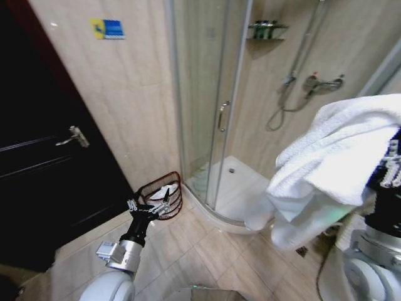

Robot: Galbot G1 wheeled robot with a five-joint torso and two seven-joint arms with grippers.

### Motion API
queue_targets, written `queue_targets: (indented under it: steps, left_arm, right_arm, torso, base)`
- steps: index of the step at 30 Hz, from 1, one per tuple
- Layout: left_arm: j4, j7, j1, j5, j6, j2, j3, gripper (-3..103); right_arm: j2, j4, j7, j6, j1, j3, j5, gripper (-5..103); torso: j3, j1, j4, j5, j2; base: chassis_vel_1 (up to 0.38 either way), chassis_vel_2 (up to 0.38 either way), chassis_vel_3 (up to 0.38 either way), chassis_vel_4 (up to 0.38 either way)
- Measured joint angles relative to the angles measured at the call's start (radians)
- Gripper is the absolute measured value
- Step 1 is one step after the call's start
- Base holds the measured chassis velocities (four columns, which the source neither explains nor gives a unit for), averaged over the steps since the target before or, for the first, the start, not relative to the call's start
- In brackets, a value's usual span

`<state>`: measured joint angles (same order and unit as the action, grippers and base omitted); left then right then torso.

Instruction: Discard the used towel into the hamper.

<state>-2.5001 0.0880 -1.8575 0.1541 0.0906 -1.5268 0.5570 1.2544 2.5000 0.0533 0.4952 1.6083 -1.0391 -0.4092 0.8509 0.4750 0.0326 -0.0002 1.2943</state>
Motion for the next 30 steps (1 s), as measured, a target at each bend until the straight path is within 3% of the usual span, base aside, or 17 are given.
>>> queue_targets:
  steps: [30]
  left_arm:
    - [0.000,0.000,0.000,0.000,0.000,0.000,0.000,100]
  right_arm:
    - [0.003,0.000,-0.007,0.007,-0.005,-0.004,0.017,13]
  torso:
    - [0.005,0.006,0.0002,0.0000,0.011]
  base:
    - [0.114,0.118,0.117,0.116]
